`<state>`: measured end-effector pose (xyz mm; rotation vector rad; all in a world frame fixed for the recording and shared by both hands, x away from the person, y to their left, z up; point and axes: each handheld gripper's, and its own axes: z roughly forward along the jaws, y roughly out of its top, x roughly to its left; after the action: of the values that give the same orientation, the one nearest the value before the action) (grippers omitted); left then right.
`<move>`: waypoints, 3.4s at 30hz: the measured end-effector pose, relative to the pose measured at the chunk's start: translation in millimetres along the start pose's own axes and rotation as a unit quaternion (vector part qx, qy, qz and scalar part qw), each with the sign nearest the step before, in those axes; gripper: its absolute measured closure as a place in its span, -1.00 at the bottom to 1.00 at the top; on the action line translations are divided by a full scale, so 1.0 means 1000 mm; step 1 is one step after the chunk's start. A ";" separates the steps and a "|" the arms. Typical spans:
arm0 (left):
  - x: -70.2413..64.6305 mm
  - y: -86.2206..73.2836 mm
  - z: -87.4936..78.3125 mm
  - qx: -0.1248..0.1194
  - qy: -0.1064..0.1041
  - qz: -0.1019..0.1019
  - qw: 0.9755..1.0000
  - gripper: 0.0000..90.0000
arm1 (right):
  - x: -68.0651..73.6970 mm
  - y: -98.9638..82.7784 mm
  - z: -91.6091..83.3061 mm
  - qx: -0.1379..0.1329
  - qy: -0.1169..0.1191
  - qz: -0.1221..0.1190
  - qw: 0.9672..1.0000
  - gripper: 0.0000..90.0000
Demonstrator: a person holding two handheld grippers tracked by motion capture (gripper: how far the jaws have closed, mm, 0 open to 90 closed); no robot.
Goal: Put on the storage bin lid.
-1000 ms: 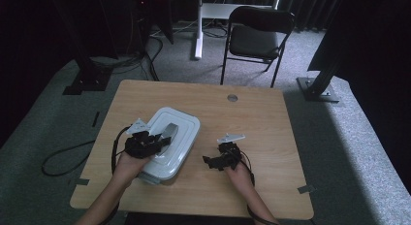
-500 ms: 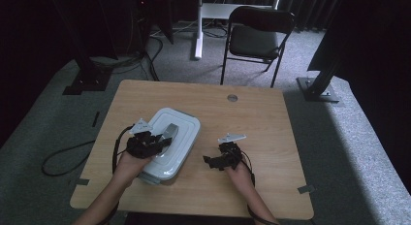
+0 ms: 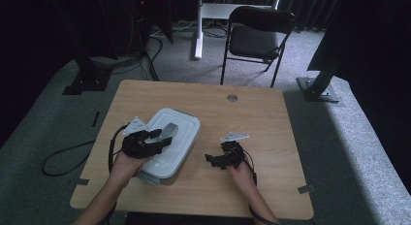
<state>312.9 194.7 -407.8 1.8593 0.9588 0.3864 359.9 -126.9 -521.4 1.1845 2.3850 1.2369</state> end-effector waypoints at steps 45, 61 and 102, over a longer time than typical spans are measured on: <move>0.108 -0.056 -0.017 -0.063 0.177 -0.062 0.980 -0.99 | -0.005 -0.007 -0.007 0.002 -0.012 0.000 1.000 -0.73; 0.132 -0.097 0.004 -0.028 0.207 -0.099 0.973 -0.99 | -0.004 -0.007 -0.004 0.004 -0.009 0.001 1.000 -0.73; 0.063 -0.099 0.054 0.035 0.128 -0.031 0.991 -0.97 | -0.017 -0.013 -0.015 -0.005 -0.034 0.010 0.999 -0.73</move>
<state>342.7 230.9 -528.6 1.8687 1.2135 0.5690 355.7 -152.4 -524.9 1.2308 2.3221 1.1928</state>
